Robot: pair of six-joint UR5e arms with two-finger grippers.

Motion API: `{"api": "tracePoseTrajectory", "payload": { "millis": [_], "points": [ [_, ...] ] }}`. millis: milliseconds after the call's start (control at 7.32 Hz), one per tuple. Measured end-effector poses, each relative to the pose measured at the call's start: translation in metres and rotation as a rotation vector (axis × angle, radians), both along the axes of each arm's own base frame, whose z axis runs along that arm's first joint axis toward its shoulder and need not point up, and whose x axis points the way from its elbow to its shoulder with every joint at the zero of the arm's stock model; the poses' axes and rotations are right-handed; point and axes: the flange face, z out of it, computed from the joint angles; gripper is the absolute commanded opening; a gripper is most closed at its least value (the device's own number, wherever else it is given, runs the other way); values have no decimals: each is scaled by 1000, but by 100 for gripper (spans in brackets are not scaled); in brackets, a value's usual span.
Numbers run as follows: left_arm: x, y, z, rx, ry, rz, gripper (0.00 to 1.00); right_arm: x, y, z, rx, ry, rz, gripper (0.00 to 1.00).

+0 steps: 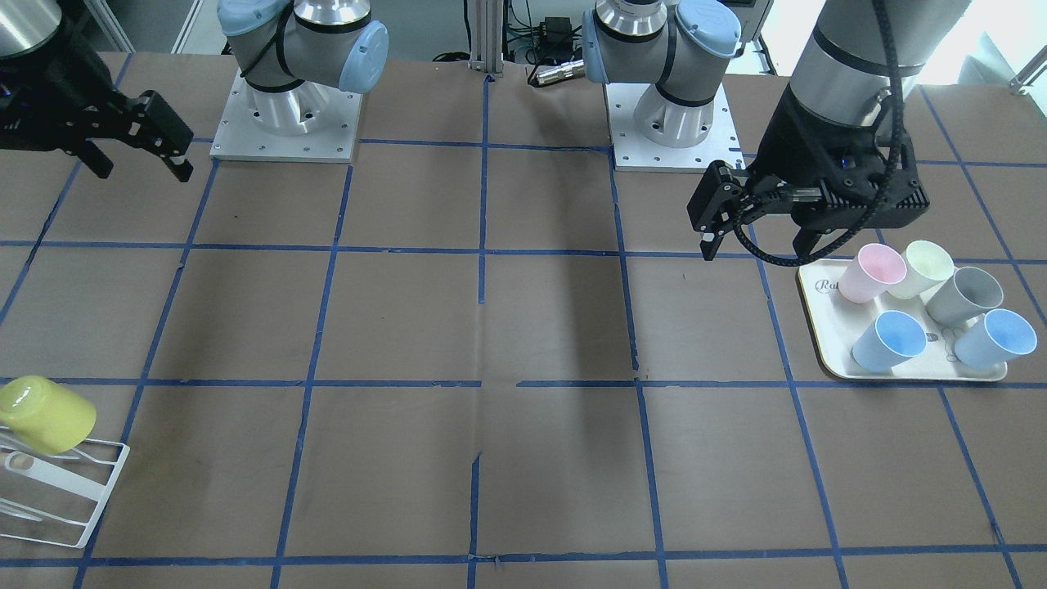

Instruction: Transfer IKEA cup to right arm and place on rack

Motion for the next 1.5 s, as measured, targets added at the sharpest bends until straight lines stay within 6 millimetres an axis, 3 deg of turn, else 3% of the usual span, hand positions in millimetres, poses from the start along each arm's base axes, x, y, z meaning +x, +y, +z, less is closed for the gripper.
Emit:
{"api": "tracePoseTrajectory", "payload": {
  "millis": [410,683,1093,1503],
  "points": [
    [1,-3,3,-25,-2,4,100,62,22,11,-5,58,30,100],
    [2,-4,3,-34,-4,3,100,92,30,7,-5,64,44,100],
    [2,-7,1,-47,-9,2,100,100,35,-9,-7,65,60,100],
    [2,-10,-3,-42,-10,2,100,97,34,-1,-6,67,63,100]
  ]
}}
